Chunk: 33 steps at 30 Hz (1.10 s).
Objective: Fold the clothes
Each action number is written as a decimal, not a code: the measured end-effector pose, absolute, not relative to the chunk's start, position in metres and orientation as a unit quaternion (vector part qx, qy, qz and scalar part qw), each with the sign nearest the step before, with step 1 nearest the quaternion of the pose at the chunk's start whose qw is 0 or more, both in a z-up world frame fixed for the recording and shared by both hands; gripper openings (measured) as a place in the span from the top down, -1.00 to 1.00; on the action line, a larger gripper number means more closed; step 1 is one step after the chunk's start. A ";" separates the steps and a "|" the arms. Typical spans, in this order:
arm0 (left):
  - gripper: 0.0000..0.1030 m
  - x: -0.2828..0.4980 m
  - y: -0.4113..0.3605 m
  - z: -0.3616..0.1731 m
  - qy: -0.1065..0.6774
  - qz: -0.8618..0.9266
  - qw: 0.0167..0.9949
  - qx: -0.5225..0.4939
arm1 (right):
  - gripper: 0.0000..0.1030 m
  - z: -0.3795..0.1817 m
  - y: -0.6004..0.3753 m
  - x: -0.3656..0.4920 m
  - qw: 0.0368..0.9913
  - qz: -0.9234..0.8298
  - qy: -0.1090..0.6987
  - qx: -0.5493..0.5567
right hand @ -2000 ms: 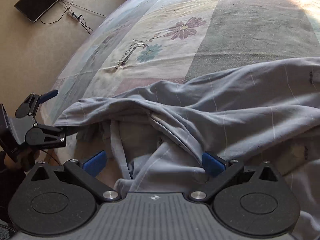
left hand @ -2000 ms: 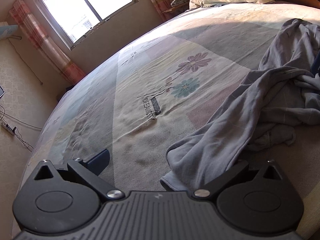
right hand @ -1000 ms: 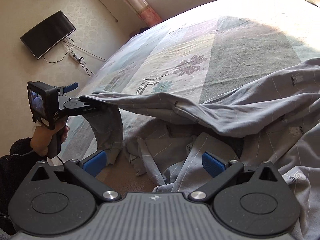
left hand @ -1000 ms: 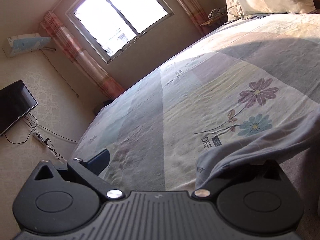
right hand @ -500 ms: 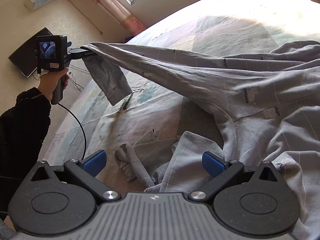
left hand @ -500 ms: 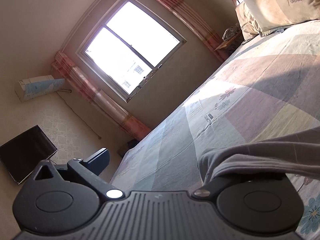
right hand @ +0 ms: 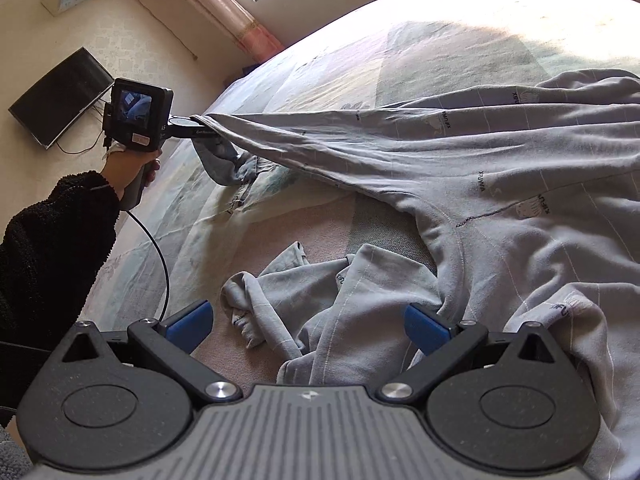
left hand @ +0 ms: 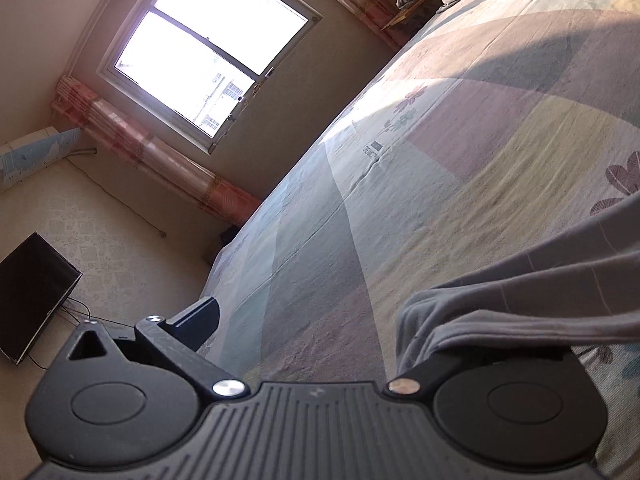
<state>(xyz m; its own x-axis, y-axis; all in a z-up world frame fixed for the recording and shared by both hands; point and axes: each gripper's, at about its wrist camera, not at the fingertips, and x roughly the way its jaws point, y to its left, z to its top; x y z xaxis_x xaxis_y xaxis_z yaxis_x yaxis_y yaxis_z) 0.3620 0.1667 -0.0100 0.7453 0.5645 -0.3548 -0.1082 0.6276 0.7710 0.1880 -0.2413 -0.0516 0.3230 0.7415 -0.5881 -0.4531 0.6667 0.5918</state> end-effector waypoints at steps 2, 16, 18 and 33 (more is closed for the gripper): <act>-1.00 0.362 0.174 -0.009 0.306 0.198 0.850 0.381 | -1.00 -0.053 -0.242 0.188 0.799 0.369 0.446 0.163; -1.00 0.374 0.168 -0.014 0.318 0.166 0.811 0.462 | -1.00 -0.058 -0.245 0.184 0.799 0.356 0.453 0.173; -1.00 0.369 0.174 -0.035 0.346 0.158 0.794 0.475 | -1.00 -0.058 -0.245 0.184 0.797 0.356 0.455 0.177; -0.99 0.305 0.184 -0.061 0.427 0.047 0.774 0.466 | -1.00 -0.042 -0.252 0.176 0.809 0.356 0.435 0.169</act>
